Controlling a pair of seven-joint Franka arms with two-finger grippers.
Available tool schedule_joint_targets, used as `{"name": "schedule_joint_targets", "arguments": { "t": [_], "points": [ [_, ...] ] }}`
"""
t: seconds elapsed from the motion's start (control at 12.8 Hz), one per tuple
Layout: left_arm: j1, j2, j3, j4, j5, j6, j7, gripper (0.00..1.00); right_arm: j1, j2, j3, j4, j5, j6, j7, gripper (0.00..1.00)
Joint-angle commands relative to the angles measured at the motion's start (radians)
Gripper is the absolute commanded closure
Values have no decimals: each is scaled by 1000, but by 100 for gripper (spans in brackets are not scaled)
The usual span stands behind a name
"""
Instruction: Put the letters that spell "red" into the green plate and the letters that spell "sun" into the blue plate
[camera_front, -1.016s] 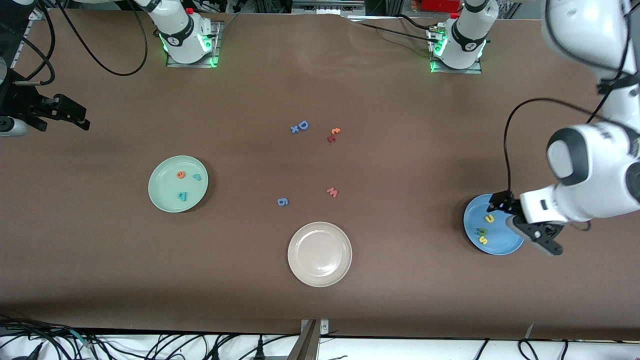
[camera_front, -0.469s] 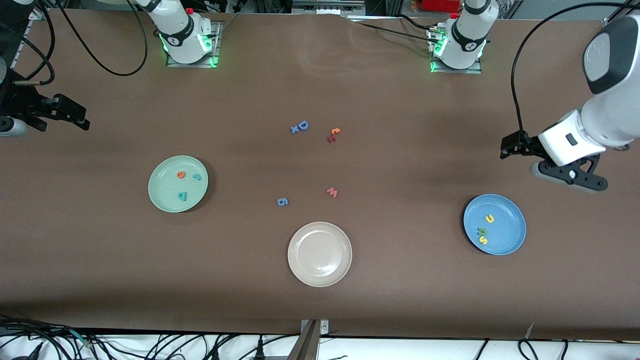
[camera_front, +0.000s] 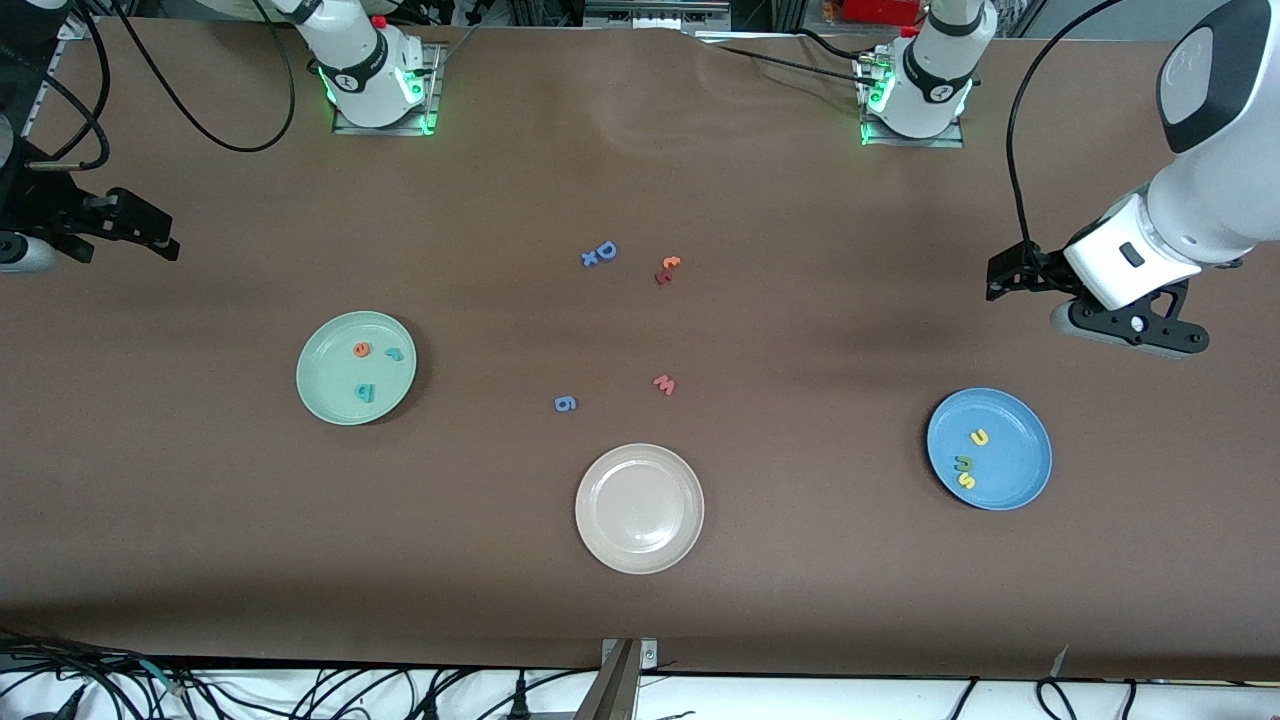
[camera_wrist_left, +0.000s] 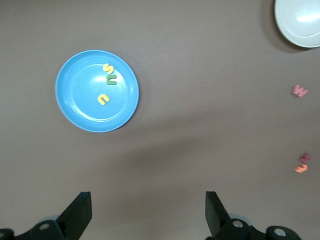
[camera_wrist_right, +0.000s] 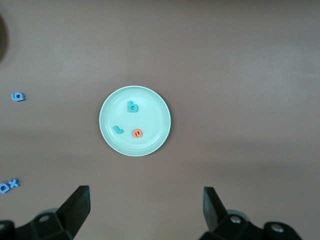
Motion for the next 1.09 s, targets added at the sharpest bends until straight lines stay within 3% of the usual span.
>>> {"name": "schedule_joint_targets", "arguments": {
  "t": [0.0,1.02],
  "points": [
    [10,10,-24,13,42,-4,-47,0,0,9,1,21,-4,-9,-11,0],
    [10,26,-24,33,42,-4,-52,0,0,10,-1,21,-4,-9,-11,0]
  ]
}}
